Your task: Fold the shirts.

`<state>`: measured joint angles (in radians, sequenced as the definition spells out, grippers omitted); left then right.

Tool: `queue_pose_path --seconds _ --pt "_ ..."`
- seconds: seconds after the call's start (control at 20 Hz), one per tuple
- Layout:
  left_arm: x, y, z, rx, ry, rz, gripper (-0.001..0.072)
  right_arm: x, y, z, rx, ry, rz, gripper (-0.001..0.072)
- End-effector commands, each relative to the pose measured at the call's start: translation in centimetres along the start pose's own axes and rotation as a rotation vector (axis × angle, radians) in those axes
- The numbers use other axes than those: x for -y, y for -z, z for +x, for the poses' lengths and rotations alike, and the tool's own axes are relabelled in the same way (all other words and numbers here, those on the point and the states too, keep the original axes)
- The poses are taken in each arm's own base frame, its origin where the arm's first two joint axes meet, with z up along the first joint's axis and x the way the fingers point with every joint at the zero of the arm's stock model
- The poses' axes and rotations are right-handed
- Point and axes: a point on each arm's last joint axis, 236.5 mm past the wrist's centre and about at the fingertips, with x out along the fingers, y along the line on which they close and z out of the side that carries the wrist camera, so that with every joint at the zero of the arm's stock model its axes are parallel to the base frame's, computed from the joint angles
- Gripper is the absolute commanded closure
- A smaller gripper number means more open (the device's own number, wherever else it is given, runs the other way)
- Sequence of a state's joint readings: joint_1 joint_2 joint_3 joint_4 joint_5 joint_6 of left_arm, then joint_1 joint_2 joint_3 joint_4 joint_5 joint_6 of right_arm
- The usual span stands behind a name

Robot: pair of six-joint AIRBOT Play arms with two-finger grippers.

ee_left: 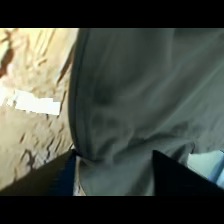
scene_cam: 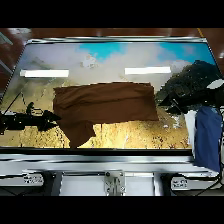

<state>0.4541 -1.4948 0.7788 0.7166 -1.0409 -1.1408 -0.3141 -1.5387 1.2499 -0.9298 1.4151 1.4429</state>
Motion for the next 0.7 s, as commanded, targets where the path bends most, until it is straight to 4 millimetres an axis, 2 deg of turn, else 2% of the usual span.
queue_pose_path --seconds 0.0,0.05,0.1,0.15,0.2,0.25,0.45,0.65 --pt "0.8 -0.5 1.1 0.025 -0.01 0.014 0.0442 0.9 0.4 0.0 -0.017 0.038 0.036 0.0042" --pt "1.0 -0.3 1.2 0.018 -0.009 0.021 0.0534 1.6 0.5 0.0 -0.019 0.069 0.045 0.0042" --pt "1.1 0.0 1.3 0.008 -0.005 0.024 0.0579 2.5 0.5 -0.1 -0.02 0.108 0.059 0.0042" --pt "1.3 0.3 1.3 -0.005 0.001 0.028 0.0589 3.5 0.6 -0.1 -0.018 0.148 0.084 0.0043" --pt "1.5 0.7 1.2 -0.022 0.009 0.045 0.0645 4.2 0.9 0.1 -0.022 0.166 0.112 0.0043" --pt "1.6 1.0 1.2 -0.033 0.015 0.066 0.0672 4.6 1.2 0.7 -0.028 0.167 0.123 0.0043" --pt "2.8 1.9 0.4 -0.057 0.041 0.16 0.0672 6.1 1.4 3.6 -0.018 0.143 0.185 0.0045" --pt "3.9 1.8 -0.6 -0.033 0.048 0.2 0.0672 5.6 0.1 6.6 -0.022 0.058 0.217 0.0045"
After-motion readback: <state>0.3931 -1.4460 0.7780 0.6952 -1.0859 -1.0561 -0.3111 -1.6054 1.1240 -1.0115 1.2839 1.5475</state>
